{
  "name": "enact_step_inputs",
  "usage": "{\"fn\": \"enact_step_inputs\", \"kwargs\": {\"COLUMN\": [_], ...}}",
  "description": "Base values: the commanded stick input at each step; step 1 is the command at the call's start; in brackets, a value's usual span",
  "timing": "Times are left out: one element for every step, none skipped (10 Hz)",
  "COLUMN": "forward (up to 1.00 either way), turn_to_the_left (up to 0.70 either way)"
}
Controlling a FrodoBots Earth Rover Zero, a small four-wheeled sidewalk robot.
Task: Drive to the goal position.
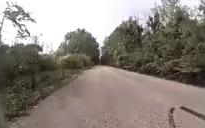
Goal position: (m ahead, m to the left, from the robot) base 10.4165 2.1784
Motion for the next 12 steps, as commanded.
{"fn": "enact_step_inputs", "kwargs": {"forward": [0.70,0.70,0.70,0.70,0.70,0.70,0.70,0.70,0.70,0.70,0.70,0.70], "turn_to_the_left": [0.00,0.00,0.00,0.00,0.00,0.00,0.00,0.00,0.00,0.00,0.00,0.00]}}
